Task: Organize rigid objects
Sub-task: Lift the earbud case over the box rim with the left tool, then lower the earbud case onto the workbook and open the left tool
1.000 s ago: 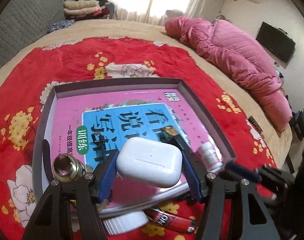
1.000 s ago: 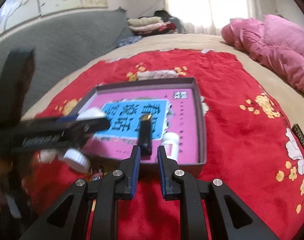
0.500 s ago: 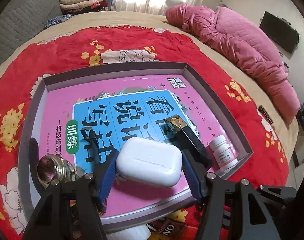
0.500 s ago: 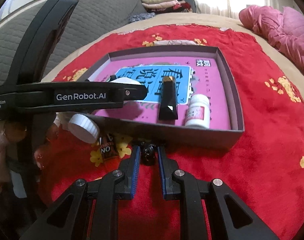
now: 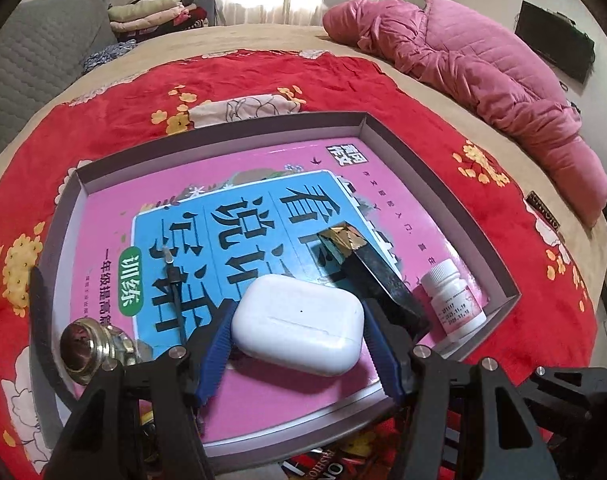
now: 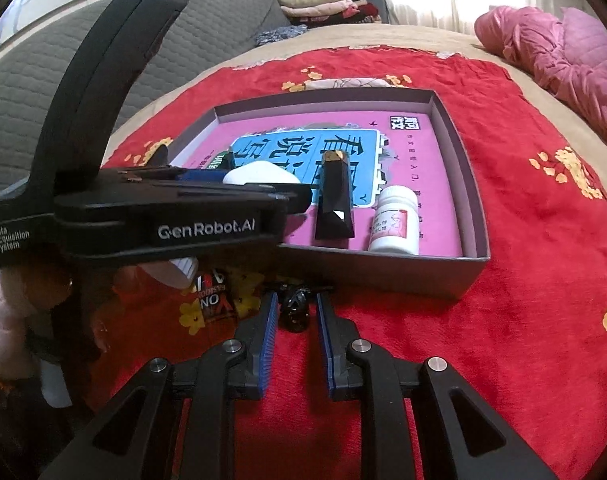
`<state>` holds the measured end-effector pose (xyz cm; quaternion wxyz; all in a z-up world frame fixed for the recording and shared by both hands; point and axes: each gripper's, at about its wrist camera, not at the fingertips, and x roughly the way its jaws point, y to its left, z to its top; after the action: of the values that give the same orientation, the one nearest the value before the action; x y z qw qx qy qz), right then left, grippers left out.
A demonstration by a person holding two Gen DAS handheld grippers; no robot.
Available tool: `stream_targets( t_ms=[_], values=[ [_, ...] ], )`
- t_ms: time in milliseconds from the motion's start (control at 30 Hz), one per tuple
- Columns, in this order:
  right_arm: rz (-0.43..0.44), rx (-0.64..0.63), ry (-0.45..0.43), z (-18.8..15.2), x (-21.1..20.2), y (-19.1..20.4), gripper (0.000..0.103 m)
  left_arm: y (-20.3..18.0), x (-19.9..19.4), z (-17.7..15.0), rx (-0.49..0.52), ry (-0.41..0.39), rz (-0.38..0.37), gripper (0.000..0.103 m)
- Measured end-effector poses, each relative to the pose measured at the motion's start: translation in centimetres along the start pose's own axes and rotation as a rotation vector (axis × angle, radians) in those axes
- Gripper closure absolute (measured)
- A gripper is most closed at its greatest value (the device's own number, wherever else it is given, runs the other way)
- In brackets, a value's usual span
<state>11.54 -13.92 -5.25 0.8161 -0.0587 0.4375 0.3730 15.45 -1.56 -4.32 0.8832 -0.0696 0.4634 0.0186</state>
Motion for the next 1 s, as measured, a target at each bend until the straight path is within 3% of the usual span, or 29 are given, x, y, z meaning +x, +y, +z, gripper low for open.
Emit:
stream_targets(
  t_ms=[333,1000],
  values=[
    [-0.012,-0.006,-0.007,0.0,-0.2,-0.1,0.078,-0.5,0.5,0.1,0.013,-0.001,0.036,0.041],
    [-0.054,0.02,-0.094,0.3,-2.9,-1.0,0.059,-0.5,0.0,-0.3,0.004,0.014,0.04,0.041]
  ],
)
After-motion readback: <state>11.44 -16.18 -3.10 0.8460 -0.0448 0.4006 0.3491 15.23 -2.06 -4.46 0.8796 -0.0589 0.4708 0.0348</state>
